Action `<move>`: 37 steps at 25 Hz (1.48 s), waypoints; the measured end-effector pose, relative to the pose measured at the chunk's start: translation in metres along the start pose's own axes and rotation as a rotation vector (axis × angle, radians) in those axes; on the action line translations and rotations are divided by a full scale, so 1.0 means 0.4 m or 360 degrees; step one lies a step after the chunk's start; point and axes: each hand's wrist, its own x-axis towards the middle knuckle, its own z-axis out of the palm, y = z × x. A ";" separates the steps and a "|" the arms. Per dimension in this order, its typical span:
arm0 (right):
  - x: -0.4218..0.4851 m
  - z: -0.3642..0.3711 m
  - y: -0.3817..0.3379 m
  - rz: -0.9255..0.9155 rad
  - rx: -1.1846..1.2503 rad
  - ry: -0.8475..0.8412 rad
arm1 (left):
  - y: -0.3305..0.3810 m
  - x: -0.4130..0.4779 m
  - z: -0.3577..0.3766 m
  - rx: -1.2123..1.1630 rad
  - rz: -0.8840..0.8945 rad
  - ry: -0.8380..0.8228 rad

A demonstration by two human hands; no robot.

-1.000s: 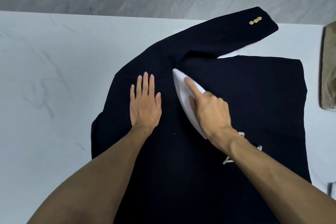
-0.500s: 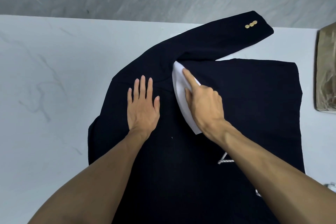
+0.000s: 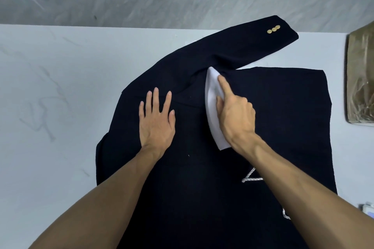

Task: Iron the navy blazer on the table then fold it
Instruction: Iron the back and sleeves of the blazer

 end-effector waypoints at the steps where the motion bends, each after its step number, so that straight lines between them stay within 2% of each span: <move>1: -0.011 0.013 -0.011 -0.0039 0.0005 -0.0008 | 0.003 0.000 -0.007 -0.0036 -0.0027 0.0041; 4: -0.022 0.045 -0.034 -0.0063 0.0030 -0.0009 | 0.040 0.046 -0.029 -0.0295 -0.0023 0.0289; 7: -0.041 0.063 -0.019 -0.0143 0.0092 0.0012 | 0.068 0.098 -0.015 -0.0354 0.0412 0.0245; 8: -0.048 0.061 -0.006 -0.0151 0.0099 0.0016 | 0.071 0.110 -0.006 -0.0402 0.0434 0.0225; 15: -0.070 0.064 -0.011 -0.0176 0.0036 -0.0093 | 0.077 0.108 -0.028 -0.0988 -0.0099 0.0065; 19: -0.049 0.067 -0.022 -0.0130 -0.0102 -0.0103 | 0.068 0.112 -0.021 -0.0577 0.0146 0.0122; 24: -0.017 0.040 0.005 -0.0053 -0.0194 -0.0028 | 0.079 0.118 -0.014 -0.0147 0.0136 0.0002; 28: 0.020 -0.006 0.056 0.0186 -0.0039 0.0050 | 0.079 0.120 -0.012 -0.0098 0.0125 0.0001; 34: 0.027 -0.019 0.054 0.0218 -0.0035 0.0022 | 0.081 0.119 -0.012 -0.0078 0.0143 0.0042; 37: 0.025 -0.019 0.030 0.0050 -0.0231 -0.0044 | 0.080 0.116 -0.013 -0.0129 0.0132 0.0094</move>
